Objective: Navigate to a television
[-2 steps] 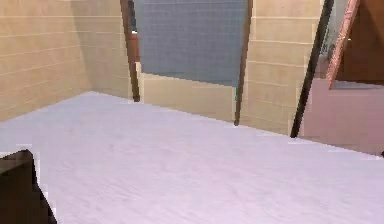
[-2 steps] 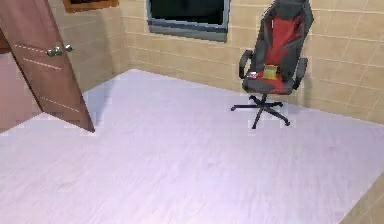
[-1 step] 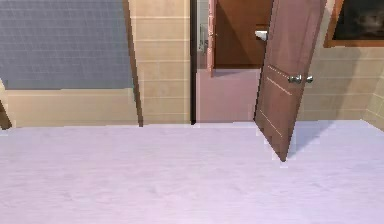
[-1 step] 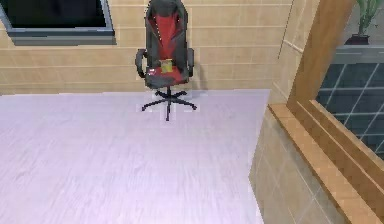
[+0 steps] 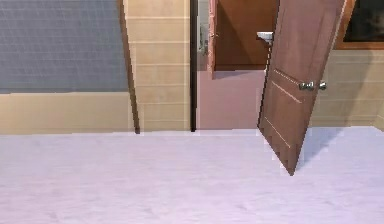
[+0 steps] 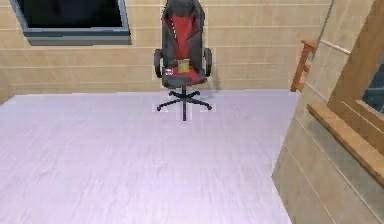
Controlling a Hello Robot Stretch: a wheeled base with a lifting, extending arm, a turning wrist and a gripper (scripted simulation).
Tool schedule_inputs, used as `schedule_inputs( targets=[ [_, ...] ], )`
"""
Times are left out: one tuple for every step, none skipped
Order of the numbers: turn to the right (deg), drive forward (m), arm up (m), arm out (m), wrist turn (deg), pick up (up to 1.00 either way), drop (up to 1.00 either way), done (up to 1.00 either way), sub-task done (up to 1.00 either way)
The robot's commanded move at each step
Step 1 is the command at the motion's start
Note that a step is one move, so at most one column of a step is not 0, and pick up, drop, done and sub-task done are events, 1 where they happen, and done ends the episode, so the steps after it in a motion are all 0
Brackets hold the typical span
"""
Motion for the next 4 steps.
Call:
schedule_inputs(
  targets=[
    [45.0,0.00,0.00,0.00,0.0,0.00,0.00,0.00,0.00],
    [21.0,0.00,0.00,0.00,0.0,0.00,0.00,0.00,0.00],
    [0.0,1.00,0.00,0.00,0.0,0.00,0.00,0.00,0.00],
    [0.0,0.85,0.00,0.00,0.0,0.00,0.00,0.00,0.00]
  ],
)
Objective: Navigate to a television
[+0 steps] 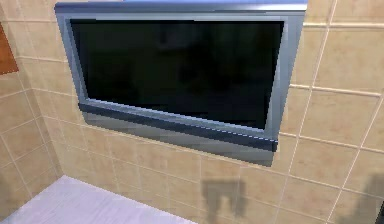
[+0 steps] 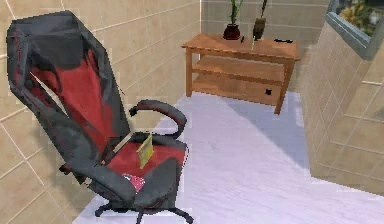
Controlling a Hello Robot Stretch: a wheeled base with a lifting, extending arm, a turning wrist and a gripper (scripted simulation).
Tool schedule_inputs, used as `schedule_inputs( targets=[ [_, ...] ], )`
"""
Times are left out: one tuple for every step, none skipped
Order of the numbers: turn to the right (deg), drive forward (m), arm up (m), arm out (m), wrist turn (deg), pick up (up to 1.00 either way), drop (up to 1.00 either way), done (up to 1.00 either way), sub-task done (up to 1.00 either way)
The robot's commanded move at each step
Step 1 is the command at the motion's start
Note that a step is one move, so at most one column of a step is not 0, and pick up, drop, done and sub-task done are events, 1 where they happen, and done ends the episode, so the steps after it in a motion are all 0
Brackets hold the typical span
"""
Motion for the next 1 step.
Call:
schedule_inputs(
  targets=[
    [0.0,0.00,0.00,0.00,0.0,0.00,0.00,1.00,0.00]
  ],
)
